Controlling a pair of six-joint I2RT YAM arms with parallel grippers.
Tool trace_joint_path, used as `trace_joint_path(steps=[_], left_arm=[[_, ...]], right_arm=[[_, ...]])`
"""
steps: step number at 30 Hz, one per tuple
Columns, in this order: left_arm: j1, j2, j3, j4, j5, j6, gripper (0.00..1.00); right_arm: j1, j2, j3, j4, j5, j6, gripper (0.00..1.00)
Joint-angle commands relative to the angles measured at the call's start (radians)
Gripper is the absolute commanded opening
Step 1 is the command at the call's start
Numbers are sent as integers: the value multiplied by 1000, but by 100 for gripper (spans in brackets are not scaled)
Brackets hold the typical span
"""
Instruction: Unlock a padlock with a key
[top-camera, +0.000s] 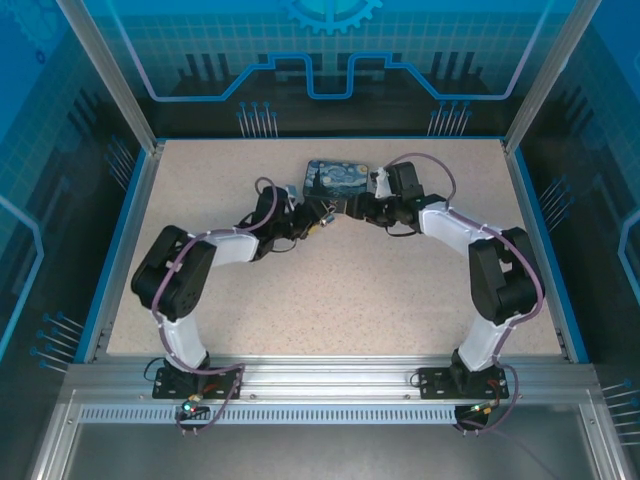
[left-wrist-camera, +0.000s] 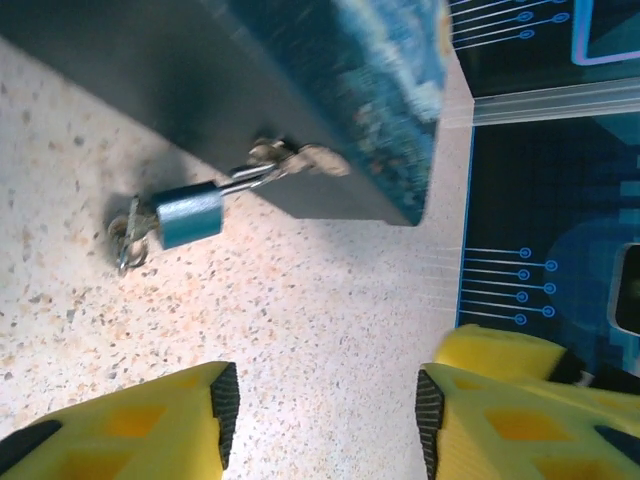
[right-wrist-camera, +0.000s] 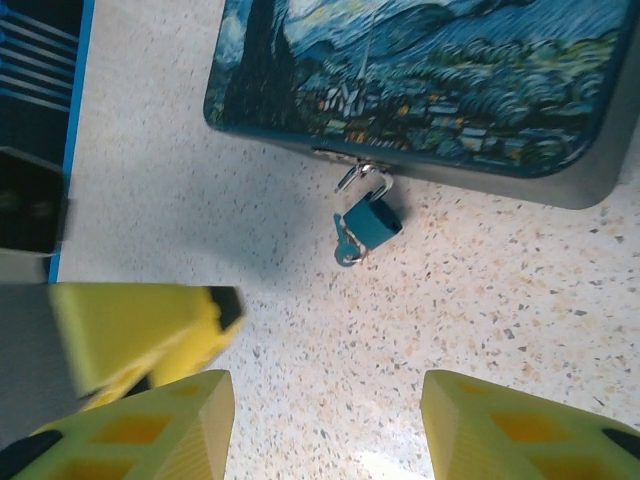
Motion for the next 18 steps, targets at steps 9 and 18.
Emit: trace_joint_path(steps=[9, 18], left_arm=[[106, 33, 402, -474, -105, 379, 57], [153, 245, 746, -724, -103, 554, 58]], right_arm=[[116, 143, 16, 163, 170, 114, 59], [171, 257, 37, 286, 301, 188, 59]])
